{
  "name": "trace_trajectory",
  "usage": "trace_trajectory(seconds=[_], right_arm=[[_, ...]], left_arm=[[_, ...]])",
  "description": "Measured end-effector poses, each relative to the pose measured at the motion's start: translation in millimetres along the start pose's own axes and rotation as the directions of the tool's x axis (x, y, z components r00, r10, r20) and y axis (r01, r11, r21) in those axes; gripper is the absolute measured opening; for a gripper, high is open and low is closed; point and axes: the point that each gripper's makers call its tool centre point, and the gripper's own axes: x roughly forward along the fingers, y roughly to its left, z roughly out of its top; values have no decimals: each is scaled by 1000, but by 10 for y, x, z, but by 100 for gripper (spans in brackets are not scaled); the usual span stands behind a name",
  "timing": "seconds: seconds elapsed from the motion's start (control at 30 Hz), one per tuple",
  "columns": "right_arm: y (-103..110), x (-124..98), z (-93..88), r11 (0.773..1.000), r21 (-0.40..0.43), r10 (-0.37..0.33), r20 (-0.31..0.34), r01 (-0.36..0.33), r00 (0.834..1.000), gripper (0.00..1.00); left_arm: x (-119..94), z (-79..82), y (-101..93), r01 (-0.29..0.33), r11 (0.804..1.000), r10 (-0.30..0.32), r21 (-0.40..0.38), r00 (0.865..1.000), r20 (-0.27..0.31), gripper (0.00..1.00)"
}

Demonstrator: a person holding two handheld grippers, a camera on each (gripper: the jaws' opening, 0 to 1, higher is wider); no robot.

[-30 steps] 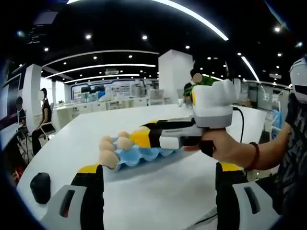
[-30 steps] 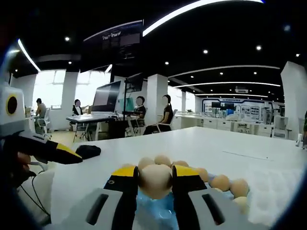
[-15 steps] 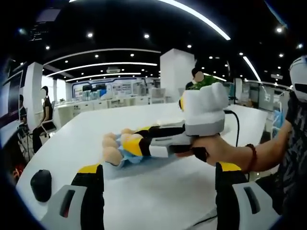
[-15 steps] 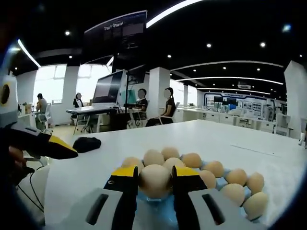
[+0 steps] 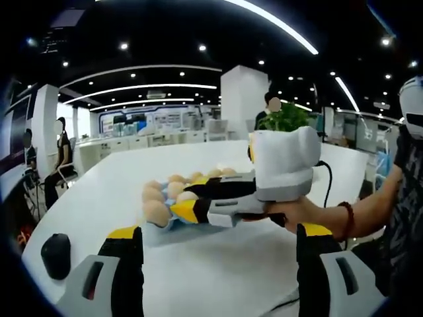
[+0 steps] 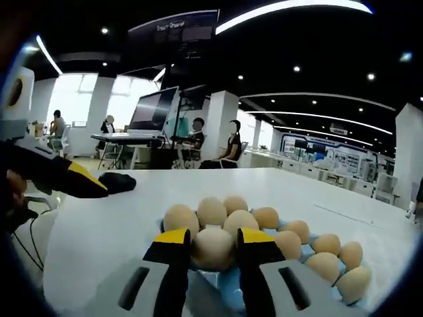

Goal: Place the egg into an empty slot of the egg tray after lifting it from the table, then release the egg inside the slot.

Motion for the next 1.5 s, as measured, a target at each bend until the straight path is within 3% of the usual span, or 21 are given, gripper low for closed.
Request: trace_trajectory(seconds=[0.37, 0.63, 1.03, 1.5], right_arm=[[15, -5, 21, 1000, -5, 10, 17, -10, 1000, 36], [41, -65, 49, 996, 60, 60, 15, -61, 998, 42], [-154, -301, 107, 996, 90, 25, 3, -25, 1000, 62], [-526, -648, 3, 993, 104, -56, -23, 58, 998, 65]], left_arm=[[-7, -9, 22, -10, 1000, 10, -5, 1000, -7, 99], [15, -26, 35, -18, 1000, 18, -1, 1000, -21, 100], [95, -23, -27, -1, 1000, 1, -2, 1000, -24, 100], [211, 45, -127, 7, 1000, -7, 15, 1000, -19, 100]])
